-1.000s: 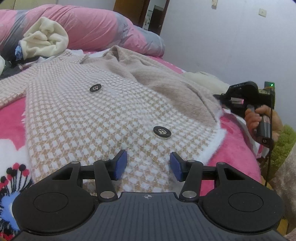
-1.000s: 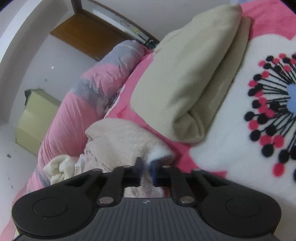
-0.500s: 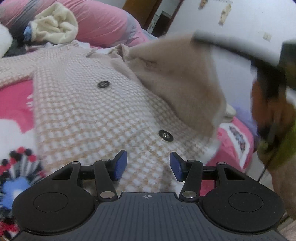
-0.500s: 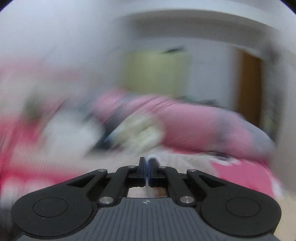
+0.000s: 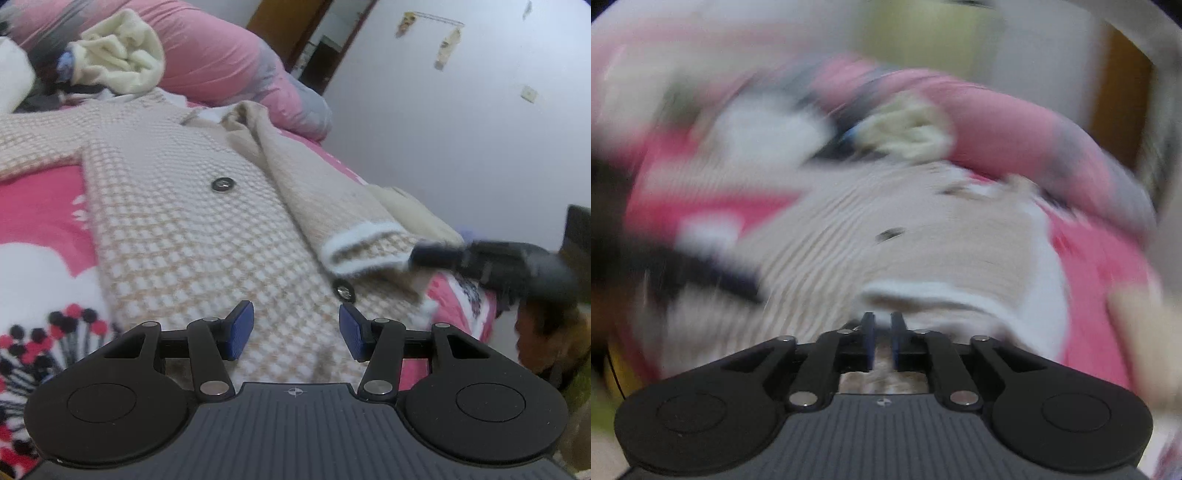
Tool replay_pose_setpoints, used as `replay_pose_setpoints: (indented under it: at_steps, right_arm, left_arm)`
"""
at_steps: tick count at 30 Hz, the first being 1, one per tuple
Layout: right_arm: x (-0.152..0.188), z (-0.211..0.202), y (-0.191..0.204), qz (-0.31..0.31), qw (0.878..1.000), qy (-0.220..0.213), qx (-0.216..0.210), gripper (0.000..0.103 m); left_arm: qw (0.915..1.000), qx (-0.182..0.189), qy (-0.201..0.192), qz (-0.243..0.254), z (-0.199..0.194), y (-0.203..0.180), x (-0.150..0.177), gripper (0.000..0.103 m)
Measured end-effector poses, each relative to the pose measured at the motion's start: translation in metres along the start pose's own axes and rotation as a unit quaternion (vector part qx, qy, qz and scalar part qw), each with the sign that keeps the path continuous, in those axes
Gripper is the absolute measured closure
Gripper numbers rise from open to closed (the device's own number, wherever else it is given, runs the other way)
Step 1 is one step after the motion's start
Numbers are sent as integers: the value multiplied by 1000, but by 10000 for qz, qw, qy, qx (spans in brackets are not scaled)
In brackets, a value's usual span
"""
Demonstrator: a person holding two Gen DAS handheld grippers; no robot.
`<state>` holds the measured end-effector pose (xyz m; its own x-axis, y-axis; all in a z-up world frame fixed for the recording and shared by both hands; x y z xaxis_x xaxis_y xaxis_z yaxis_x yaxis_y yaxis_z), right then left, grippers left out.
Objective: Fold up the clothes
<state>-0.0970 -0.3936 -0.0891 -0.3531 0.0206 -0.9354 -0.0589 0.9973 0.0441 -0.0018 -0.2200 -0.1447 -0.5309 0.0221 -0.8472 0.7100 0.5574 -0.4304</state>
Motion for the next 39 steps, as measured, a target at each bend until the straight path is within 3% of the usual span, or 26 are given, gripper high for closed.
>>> replay_pose_setpoints:
  at_steps: [2,3,4,7,9,11,13,16,18,20,24,28,30,33,35,39]
  right_arm:
    - [-1,-6,-49,1541,9874,-179,314,77]
    - [6,-6,-73,2258,9727,-196,490,67]
    - [16,-5,-95,2896,9547,-189,657,65]
    - [47,4,-145,4586,8838,-110,919,65]
    - [69,13,-159,5542,8290,-101,744,65]
    - [79,21,-163,6127,7890,-206,410,65]
    - [82,27,-166,6362,7703,-332,284,65]
    - [76,33,-167,6494,7581,-568,177,69]
    - [66,35,-164,6401,7644,-760,116,86]
    - [52,33,-167,6147,7831,-922,192,96]
    - [12,24,-189,5441,8283,-1202,582,98]
    - [-60,-2,-244,4431,8719,-1643,1284,99]
    - [-105,-19,-275,3840,8864,-1906,1744,99]
    - [-169,-40,-304,3027,8985,-2276,2218,99]
    - [-204,-46,-305,2433,9088,-2427,2367,99]
    - [-237,-21,-263,1509,9411,-2293,1975,99]
  left_arm:
    - [9999,21,24,125,5,-5,3,52]
    - [9998,4,33,194,8,-7,5,52]
    - [9996,-22,53,279,11,-10,7,52]
    - [9983,-114,112,569,18,-16,13,52]
    - [9971,-178,137,721,20,-18,15,52]
    - [9962,-240,149,821,21,-20,17,52]
    - [9963,-262,154,800,21,-20,17,52]
    - [9965,-295,162,768,21,-20,17,52]
    - [9966,-317,167,746,22,-20,17,52]
    - [9966,-338,172,725,22,-20,17,52]
    - [9968,-338,180,699,23,-20,17,52]
    - [9972,-312,196,645,24,-19,15,52]
    - [9974,-293,207,623,25,-18,14,52]
    - [9977,-261,222,587,25,-17,14,52]
    - [9978,-247,223,581,25,-17,14,52]
    - [9979,-220,224,568,25,-16,14,52]
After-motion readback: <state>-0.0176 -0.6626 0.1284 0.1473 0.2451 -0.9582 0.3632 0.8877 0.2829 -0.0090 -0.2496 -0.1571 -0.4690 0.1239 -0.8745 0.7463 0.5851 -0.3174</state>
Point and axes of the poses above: each gripper's, at about its wrist camera, not at the fingertips, and z roughly the way its jaws point, y to its left, x to its underside, the point moved 9 cm from there along z, roughly the way its jaws point, and after that the axes turned 10 degrees about -y, right-handed, at the moved point
